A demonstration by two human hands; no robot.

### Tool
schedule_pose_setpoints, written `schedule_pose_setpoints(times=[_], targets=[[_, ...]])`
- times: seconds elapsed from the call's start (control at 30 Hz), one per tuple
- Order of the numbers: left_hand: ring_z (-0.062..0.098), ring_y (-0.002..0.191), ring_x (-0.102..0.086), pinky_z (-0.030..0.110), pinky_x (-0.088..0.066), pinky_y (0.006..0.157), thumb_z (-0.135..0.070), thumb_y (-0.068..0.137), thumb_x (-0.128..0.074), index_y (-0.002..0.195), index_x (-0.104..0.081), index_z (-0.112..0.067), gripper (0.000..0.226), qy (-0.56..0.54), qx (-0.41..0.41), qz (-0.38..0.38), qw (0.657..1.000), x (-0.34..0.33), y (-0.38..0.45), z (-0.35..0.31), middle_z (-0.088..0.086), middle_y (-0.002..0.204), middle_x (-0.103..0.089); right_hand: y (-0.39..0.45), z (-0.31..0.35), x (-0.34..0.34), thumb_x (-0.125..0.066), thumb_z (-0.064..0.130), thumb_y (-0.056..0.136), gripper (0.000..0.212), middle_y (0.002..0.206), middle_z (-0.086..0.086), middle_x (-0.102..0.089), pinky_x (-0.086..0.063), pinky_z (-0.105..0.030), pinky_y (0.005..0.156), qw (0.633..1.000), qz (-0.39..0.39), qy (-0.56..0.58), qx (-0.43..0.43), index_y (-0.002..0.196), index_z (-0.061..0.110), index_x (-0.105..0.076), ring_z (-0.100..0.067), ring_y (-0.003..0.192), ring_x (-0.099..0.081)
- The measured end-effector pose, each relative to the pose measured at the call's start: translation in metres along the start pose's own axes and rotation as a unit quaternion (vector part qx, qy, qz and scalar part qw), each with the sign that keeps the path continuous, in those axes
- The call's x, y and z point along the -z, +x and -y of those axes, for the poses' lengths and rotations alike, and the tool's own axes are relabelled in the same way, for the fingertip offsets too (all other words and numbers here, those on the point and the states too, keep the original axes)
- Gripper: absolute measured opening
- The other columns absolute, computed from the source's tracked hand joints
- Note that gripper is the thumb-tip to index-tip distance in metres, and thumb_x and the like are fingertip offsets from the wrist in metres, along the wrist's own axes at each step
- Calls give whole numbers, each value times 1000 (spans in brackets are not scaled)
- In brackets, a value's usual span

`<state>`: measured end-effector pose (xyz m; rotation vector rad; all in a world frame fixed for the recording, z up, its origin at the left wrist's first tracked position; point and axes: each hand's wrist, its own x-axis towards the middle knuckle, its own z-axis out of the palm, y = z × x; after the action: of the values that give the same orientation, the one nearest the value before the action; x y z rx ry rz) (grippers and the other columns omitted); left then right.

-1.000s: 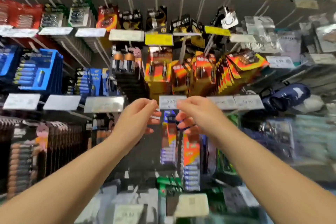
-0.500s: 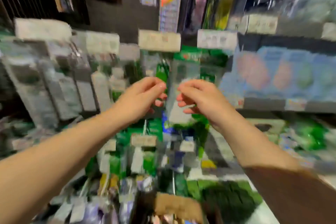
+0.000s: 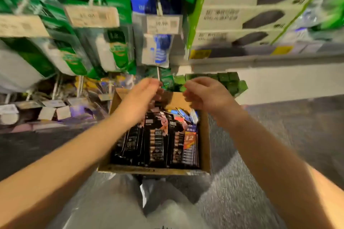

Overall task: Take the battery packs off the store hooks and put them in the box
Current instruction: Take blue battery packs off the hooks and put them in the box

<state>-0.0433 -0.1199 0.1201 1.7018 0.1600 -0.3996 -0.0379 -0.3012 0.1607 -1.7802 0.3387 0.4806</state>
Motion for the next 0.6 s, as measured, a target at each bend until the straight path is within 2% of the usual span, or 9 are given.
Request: schedule_pose_setpoints(times=[0.07,0.13,0.2,0.27,0.33,0.4,0.47,0.53,0.6], targets=[[19,100,-59,35,-45,83,-46,98,-48,95,-58,-29,20,-15,25,9,1000,-15,6,37,-5,98,-62,10,-35,-1,-60,24,94,17,71,2,-64,-47,-29,65,999,-12,10,-33,78,19,-61,-12,66,-59],[17,107,-59,39,-45,95,-60,83,-46,94,-59,-34,31,-8,74,3,997,-22,17,72,-10,101,-62,21,-68,-6,-60,23,94,18,71,0,-62,-45,-29,64,998,-20,21,-62,76,19,-60,-13,65,-58],[16,105,-59,44,-44,101,-52,91,-45,91,-56,-35,20,-14,118,-15,993,-25,29,105,-14,98,-60,29,-99,-12,-59,28,94,15,77,0,-66,-48,-29,66,995,-16,25,-97,82,20,-62,-15,74,-63],[15,105,-57,41,-46,96,-44,99,-42,92,-57,-36,19,-19,147,-45,988,-24,40,137,-14,100,-60,37,-135,-20,-60,31,94,16,75,3,-67,-50,-32,71,990,-13,32,-138,85,19,-64,-11,72,-63],[11,115,-53,39,-42,100,-53,93,-38,110,-59,-37,31,-23,165,-66,984,-22,40,158,-13,118,-60,38,-163,-25,-59,32,94,17,72,6,-68,-53,-38,78,985,-11,32,-172,84,20,-65,-10,72,-64],[9,127,-47,39,-36,109,-61,85,-38,131,-51,-37,54,-33,203,-71,976,-24,36,175,-15,132,-55,36,-183,-28,-58,33,94,17,77,5,-69,-54,-40,85,981,-16,16,-192,87,20,-66,-13,80,-65],[10,126,-49,41,-36,111,-60,90,-42,127,-49,-40,43,-20,227,-48,973,-30,29,193,-17,126,-56,37,-201,-32,-58,33,94,17,87,1,-70,-53,-42,89,978,-50,-3,-204,92,18,-67,-16,87,-66],[9,123,-51,36,-42,104,-48,101,-41,128,-47,-39,29,-3,224,-17,974,-37,20,201,-15,127,-54,39,-212,-36,-58,33,94,16,95,-1,-71,-53,-43,91,974,-89,-22,-208,92,20,-67,-18,93,-66],[7,122,-50,30,-45,98,-39,103,-42,140,-40,-33,38,9,213,-16,977,-42,11,196,-15,130,-50,40,-218,-41,-58,33,93,18,97,-2,-70,-53,-42,91,972,-106,-29,-207,91,18,-68,-19,95,-66]])
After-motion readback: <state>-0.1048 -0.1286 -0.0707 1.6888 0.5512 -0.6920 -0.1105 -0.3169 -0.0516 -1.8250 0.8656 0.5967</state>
